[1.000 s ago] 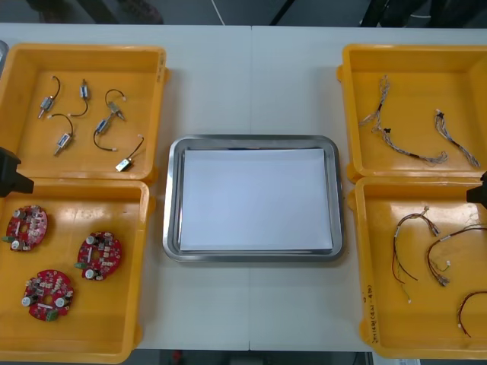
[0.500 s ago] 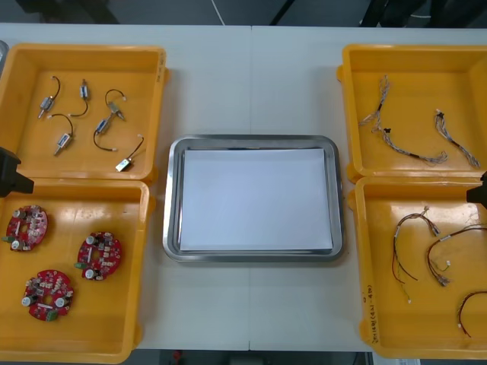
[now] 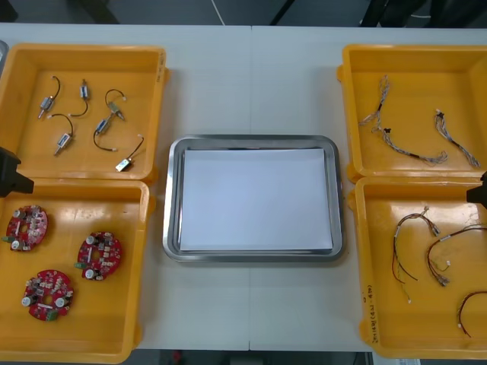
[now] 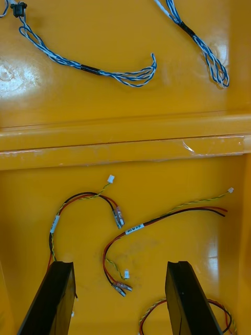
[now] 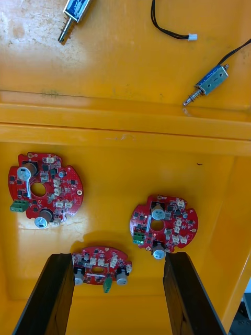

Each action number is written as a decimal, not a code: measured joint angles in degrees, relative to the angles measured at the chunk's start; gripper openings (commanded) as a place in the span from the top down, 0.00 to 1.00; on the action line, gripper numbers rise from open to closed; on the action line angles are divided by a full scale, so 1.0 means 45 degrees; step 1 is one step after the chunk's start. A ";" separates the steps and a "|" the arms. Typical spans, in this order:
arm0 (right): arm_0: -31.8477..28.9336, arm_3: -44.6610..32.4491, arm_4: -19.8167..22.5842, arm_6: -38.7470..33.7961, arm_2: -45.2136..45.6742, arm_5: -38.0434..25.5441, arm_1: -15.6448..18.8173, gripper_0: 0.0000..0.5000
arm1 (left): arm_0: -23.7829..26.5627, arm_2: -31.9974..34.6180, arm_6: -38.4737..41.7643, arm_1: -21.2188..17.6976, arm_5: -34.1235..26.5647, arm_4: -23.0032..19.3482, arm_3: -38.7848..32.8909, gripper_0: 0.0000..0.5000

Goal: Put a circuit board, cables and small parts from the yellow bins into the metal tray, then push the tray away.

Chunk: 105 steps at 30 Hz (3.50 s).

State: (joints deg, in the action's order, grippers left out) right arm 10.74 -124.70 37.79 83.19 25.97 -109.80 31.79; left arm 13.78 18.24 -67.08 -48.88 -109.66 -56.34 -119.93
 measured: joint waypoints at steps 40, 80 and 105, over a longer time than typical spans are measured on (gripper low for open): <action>-0.0227 0.0000 -0.0440 0.0000 -0.0088 0.0000 0.0159 0.00 | -0.0424 -0.0023 0.0000 0.0089 -0.0001 0.0180 0.0085 0.00; -0.2807 -0.2881 0.1025 -0.0468 0.1455 0.0000 0.0159 0.00 | -0.3978 -0.1055 -0.4814 -0.3230 0.7202 -0.3733 0.3142 0.00; -0.3848 -0.3355 0.0167 -0.1962 0.3006 -0.0001 -0.1953 0.00 | -0.3985 -0.3819 -0.6790 -0.4510 0.9821 -0.4986 0.4750 0.00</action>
State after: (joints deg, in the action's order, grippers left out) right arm -6.58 -139.80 38.54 74.36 39.49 -109.80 23.00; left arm -4.15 1.05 -97.64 -69.18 -65.46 -78.78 -98.55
